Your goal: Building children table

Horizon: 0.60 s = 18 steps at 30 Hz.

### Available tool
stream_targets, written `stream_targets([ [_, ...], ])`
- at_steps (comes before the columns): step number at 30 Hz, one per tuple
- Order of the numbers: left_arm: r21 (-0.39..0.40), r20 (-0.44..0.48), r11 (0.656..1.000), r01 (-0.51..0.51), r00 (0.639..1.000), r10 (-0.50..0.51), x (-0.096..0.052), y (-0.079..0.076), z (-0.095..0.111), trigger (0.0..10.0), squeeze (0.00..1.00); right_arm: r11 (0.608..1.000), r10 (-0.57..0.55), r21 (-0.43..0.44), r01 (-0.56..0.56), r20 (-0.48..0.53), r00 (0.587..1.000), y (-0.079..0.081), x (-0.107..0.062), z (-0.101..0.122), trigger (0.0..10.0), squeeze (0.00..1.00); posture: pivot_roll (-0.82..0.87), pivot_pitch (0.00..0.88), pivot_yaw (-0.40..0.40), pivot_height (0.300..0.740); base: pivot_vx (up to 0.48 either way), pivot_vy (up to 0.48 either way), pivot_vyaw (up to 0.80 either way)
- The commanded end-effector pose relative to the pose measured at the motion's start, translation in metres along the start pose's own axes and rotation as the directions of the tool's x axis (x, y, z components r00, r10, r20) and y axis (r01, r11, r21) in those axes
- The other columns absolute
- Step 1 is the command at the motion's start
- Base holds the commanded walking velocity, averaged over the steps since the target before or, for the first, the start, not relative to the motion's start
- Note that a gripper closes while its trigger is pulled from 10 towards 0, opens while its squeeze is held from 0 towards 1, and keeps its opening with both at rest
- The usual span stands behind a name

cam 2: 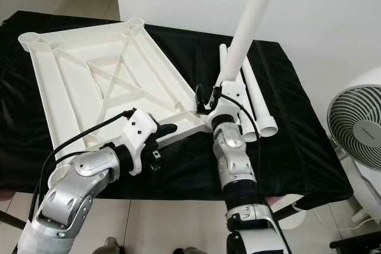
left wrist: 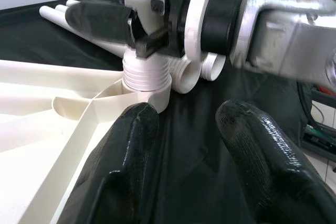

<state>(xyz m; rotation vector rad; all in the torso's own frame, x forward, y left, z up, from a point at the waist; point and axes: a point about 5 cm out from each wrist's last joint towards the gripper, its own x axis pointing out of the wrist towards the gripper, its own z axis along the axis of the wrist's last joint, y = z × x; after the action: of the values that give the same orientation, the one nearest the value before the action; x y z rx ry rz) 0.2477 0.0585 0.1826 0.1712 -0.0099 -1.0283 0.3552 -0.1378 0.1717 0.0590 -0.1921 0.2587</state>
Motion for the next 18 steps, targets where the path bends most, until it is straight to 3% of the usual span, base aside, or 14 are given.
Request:
stream_targets([
  [1,-0.011,-0.002,0.999,-0.053,0.999,0.053,0.003,0.001,0.000,10.0,0.00,0.998,0.056,0.008,-0.056,-0.024,0.998,0.000,-0.001,-0.004,10.0,0.00,0.15,0.078,-0.111,0.740,0.000,0.000,0.00],
  [2,-0.011,-0.002,0.999,-0.053,0.999,0.053,0.003,0.001,0.000,10.0,0.00,0.998,0.056,0.008,-0.056,-0.024,0.998,0.000,-0.001,-0.004,10.0,0.00,0.15,0.078,-0.111,0.740,0.000,0.000,0.00],
  [4,-0.011,-0.002,0.998,-0.057,0.998,0.057,0.003,0.002,0.000,10.0,0.00,0.976,0.211,-0.047,-0.214,-0.062,0.976,-0.007,-0.002,-0.005,10.0,0.00,0.16,0.078,-0.111,0.740,0.000,0.000,0.00],
  [6,-0.011,-0.002,0.998,-0.057,0.998,0.057,0.003,0.002,0.000,10.0,0.00,0.976,0.211,-0.047,-0.214,-0.062,0.976,-0.007,-0.002,-0.005,10.0,0.00,0.16,0.078,-0.111,0.740,0.000,0.000,0.00],
  [9,-0.014,-0.002,0.998,-0.062,0.998,0.062,0.002,0.002,0.001,10.0,0.00,0.937,0.331,-0.074,-0.342,-0.125,0.935,-0.014,-0.005,-0.010,10.0,0.00,0.16,0.078,-0.110,0.740,0.000,0.000,0.00],
  [11,-0.014,-0.002,0.998,-0.062,0.998,0.062,0.002,0.002,0.001,10.0,0.00,0.937,0.331,-0.074,-0.342,-0.125,0.935,-0.014,-0.005,-0.010,10.0,0.00,0.16,0.078,-0.110,0.740,0.000,0.000,0.00],
  [15,-0.018,-0.004,0.998,-0.064,0.998,0.064,0.002,0.001,0.000,10.0,0.00,0.899,0.403,-0.101,-0.426,-0.187,0.896,-0.020,-0.005,-0.015,9.8,0.00,0.17,0.079,-0.110,0.740,0.000,0.000,0.00],
  [16,-0.019,-0.005,0.998,-0.065,0.998,0.065,0.002,0.001,0.000,10.0,0.00,0.894,0.415,-0.094,-0.439,-0.198,0.888,-0.022,-0.005,-0.015,4.9,0.00,0.17,0.079,-0.110,0.740,0.000,0.000,0.00],
  [17,-0.019,-0.005,0.998,-0.065,0.998,0.065,0.002,0.001,0.000,10.0,0.00,0.894,0.415,-0.094,-0.439,-0.198,0.888,-0.022,-0.005,-0.015,4.9,0.00,0.17,0.079,-0.110,0.740,0.000,0.000,0.00],
  [18,-0.019,-0.005,0.998,-0.065,0.998,0.065,0.001,0.001,0.000,10.0,0.00,0.889,0.425,-0.090,-0.449,-0.202,0.882,-0.024,-0.005,-0.015,0.7,0.00,0.17,0.079,-0.109,0.740,0.000,0.000,0.00],
])
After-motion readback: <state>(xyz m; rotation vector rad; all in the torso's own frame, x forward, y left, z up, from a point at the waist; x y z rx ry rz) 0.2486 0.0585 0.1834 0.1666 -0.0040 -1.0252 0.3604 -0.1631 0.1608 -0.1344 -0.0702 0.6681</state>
